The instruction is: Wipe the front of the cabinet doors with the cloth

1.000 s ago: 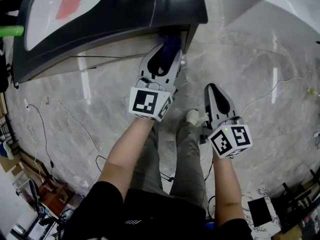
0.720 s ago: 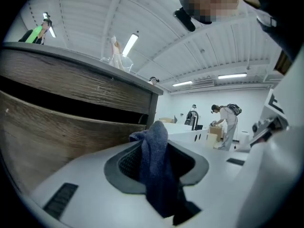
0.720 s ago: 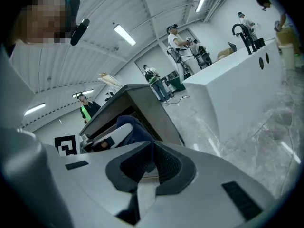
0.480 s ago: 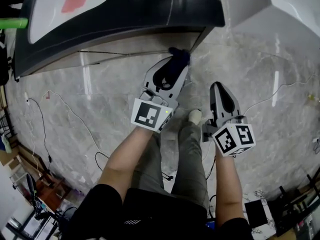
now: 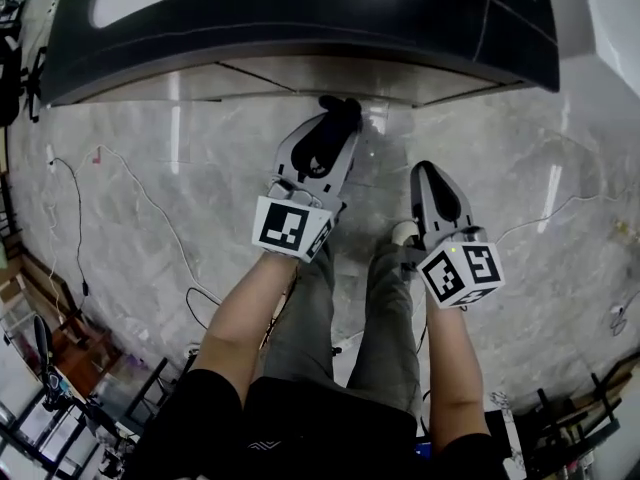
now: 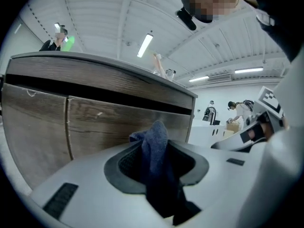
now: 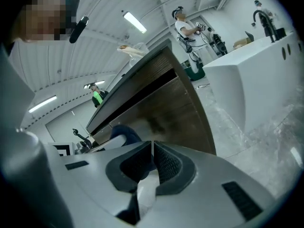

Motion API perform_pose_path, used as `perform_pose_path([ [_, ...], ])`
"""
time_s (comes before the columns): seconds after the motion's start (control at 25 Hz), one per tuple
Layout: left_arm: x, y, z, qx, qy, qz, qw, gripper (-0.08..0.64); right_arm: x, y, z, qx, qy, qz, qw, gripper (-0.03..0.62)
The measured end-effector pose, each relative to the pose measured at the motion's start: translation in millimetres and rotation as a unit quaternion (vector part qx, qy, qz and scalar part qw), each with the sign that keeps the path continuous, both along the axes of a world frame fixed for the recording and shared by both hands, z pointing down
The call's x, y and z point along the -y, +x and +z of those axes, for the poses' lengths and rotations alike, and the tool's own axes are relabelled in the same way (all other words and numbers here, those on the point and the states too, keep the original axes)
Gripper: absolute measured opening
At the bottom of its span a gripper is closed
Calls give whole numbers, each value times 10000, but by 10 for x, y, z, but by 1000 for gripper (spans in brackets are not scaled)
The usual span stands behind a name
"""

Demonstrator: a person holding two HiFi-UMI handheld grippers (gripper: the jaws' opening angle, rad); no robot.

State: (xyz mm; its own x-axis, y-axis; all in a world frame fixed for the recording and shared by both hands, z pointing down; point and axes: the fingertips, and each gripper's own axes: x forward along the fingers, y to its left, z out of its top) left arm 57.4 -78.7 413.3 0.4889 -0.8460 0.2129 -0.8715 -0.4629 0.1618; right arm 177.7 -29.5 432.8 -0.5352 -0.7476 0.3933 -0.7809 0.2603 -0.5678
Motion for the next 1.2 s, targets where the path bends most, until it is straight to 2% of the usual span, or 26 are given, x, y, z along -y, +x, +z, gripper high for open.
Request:
perform_pose_path([
  [0.36,12,-923,347,71,-252,-662,9975,130,115,-780,172,1,-82,-498,9987,41],
  [0.6,155,-1288,560,158,-323,-794,9962,130,187,-1101,234,43,-27,-613,9981,41],
  [0.8,308,-1277,704,191,-343,-676,9969,130,202,-1122,327,64,-62,-572,9983,41],
  [1.2,515,-858,731,147,-229,-467,9985,130,245,-708,399,80,-86,-250,9996,41],
])
